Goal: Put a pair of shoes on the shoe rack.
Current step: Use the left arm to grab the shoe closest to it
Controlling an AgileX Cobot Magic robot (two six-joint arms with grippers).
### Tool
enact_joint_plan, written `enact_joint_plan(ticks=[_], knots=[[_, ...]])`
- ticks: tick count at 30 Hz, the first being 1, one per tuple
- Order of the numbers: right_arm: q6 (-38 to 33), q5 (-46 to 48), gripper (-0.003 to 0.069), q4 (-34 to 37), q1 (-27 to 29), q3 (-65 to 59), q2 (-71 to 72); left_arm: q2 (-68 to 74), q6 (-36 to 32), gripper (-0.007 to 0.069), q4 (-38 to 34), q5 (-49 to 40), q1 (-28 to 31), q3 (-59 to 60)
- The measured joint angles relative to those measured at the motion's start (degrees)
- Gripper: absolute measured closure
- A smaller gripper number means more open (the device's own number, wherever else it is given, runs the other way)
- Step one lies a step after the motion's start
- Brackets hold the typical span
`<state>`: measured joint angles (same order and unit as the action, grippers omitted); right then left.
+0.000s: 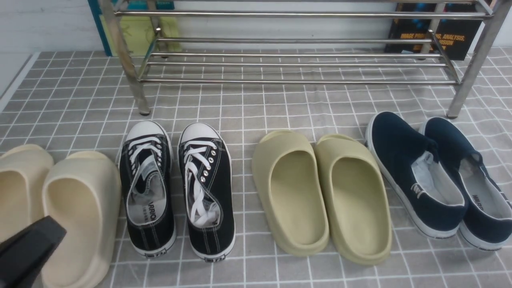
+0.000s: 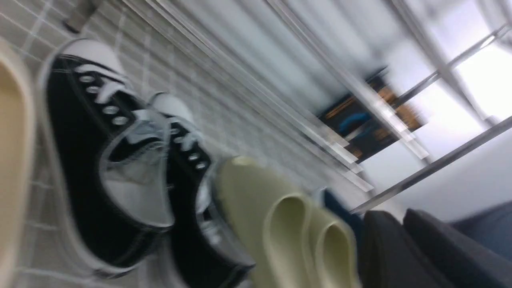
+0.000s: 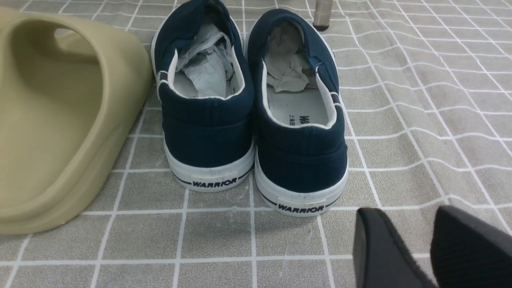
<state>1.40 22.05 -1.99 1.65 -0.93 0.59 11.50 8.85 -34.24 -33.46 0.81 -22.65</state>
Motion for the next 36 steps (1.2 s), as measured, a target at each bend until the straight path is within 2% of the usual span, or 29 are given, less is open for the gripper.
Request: enact_joint_plan(ticks=[1,2,3,4,6,7,10,14,16,19,21,22,24,25,27,31,34,35,36], knots=[[0.00,0.00,0.0419,0.00,0.00,0.00,0.00,4.49,1.49,0.0638,6.06,-4.36,0.00,-3.97],[0.00,0.00,0.0419,0.00,0.00,0.00,0.00,4.49,1.69,0.0638,7.25,-5.08,0.00,-4.61],[0.00,0.00,0.0419,0.00,0.00,0.00,0.00,10.54,2.96,0.0638,15.84,-10.03,0.00,-8.89],[0.00,0.00,0.0419,0.00,0.00,0.00,0.00,12.00,3.21,0.0638,16.85,-11.35,0.00,-10.05],[0.00,0.00,0.0419,0.00,0.00,0.00,0.00,21.28,4.00,0.0638,28.53,-19.08,0.00,-16.43],[0.00,0.00,0.0419,0.00,0.00,0.00,0.00,25.94,4.18,0.0638,32.20,-21.43,0.00,-19.23],[0.00,0.00,0.0419,0.00,0.00,0.00,0.00,33.11,4.54,0.0638,36.66,-24.60,-0.84,-23.27],[0.00,0.00,0.0419,0.00,0.00,0.00,0.00,42.43,4.66,0.0634,37.25,-25.40,-5.08,-27.68],[0.00,0.00,0.0419,0.00,0.00,0.00,0.00,47.47,5.59,0.0597,36.87,-25.33,-8.18,-29.37],[0.00,0.00,0.0419,0.00,0.00,0.00,0.00,55.03,8.35,0.0496,35.92,-23.39,-10.78,-30.95],[0.00,0.00,0.0419,0.00,0.00,0.00,0.00,59.87,10.72,0.0381,35.56,-20.80,-11.39,-31.32],[0.00,0.00,0.0419,0.00,0.00,0.00,0.00,60.34,10.85,0.0370,35.56,-20.55,-11.39,-31.32],[0.00,0.00,0.0419,0.00,0.00,0.00,0.00,66.45,12.01,0.0256,35.45,-17.38,-11.45,-31.39],[0.00,0.00,0.0419,0.00,0.00,0.00,0.00,66.45,12.01,0.0249,35.45,-17.12,-11.45,-31.39],[0.00,0.00,0.0419,0.00,0.00,0.00,0.00,71.30,12.44,0.0178,34.72,-14.13,-11.45,-31.50],[0.00,0.00,0.0419,0.00,0.00,0.00,0.00,76.99,12.62,0.0162,32.52,-10.37,-11.45,-31.57],[0.00,0.00,0.0419,0.00,0.00,0.00,0.00,79.09,12.69,0.0200,31.66,-8.77,-11.45,-31.57],[0.00,0.00,0.0419,0.00,0.00,0.00,0.00,80.52,12.74,0.0253,31.36,-8.03,-11.45,-31.57],[0.00,0.00,0.0419,0.00,0.00,0.00,0.00,80.64,12.74,0.0270,31.36,-7.99,-11.45,-31.57]])
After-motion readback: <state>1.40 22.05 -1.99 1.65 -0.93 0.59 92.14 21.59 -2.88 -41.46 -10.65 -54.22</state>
